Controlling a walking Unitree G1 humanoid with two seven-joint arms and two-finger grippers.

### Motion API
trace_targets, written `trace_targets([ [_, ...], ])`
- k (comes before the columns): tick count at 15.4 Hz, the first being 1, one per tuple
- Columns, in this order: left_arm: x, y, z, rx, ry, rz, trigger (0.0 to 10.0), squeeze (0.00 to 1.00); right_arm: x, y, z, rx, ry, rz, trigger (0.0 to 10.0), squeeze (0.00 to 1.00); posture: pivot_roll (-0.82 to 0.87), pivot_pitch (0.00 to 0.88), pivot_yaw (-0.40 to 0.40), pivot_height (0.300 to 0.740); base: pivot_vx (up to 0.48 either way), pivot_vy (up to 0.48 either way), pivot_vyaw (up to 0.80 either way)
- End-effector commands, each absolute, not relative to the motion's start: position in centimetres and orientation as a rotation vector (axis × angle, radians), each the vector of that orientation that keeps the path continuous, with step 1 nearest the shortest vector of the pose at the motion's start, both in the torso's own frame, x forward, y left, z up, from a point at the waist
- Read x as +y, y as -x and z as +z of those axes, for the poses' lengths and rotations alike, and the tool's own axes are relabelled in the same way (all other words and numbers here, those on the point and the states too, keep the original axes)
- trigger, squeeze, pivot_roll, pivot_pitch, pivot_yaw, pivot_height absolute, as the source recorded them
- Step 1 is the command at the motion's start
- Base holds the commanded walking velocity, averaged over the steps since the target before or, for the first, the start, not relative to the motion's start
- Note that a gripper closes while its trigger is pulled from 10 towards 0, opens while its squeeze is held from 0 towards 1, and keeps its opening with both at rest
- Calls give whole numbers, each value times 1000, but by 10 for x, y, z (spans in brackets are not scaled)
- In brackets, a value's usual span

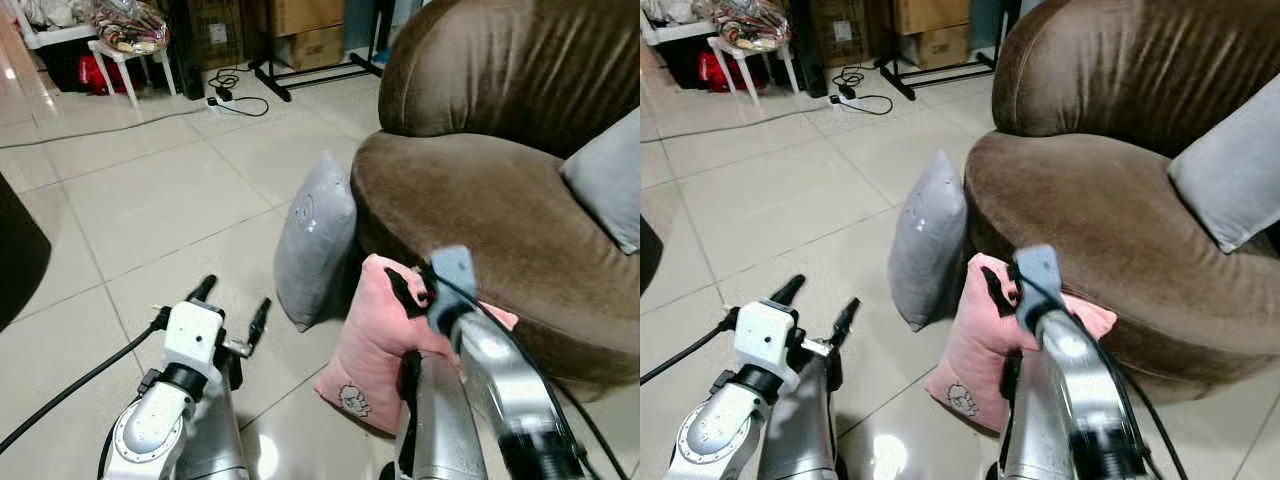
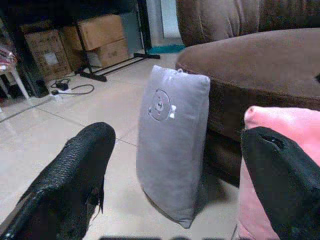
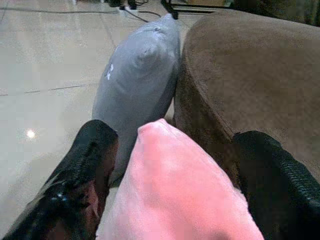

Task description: Move the pillow to the sofa from floor

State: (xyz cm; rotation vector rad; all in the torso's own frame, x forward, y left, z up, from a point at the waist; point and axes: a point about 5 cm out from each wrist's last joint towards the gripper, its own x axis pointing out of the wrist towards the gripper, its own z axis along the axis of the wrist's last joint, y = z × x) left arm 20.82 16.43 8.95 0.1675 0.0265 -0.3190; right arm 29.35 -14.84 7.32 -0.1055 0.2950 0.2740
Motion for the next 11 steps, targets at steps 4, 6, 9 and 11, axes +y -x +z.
trace_targets([
  [4, 161, -204, 93, 53, -181, -430, 10000, 0, -139, -317, 53, 425, 294, 334, 10000, 1000, 12, 0, -18, 419, 0, 0, 0],
  [6, 162, -203, 93, 66, -180, -463, 10000, 0, -139, -325, 49, 451, 330, 286, 10000, 1000, 21, 0, -16, 419, 0, 0, 0],
  [9, 160, -197, 96, 102, -167, -556, 10000, 0, -153, -332, 39, 525, 458, 143, 10000, 0, 40, 36, -15, 419, 0, 0, 0],
  [11, 159, -193, 98, 123, -153, -612, 10000, 0, -164, -329, 30, 584, 542, 91, 10000, 0, 54, 60, -13, 419, 0, 0, 0],
])
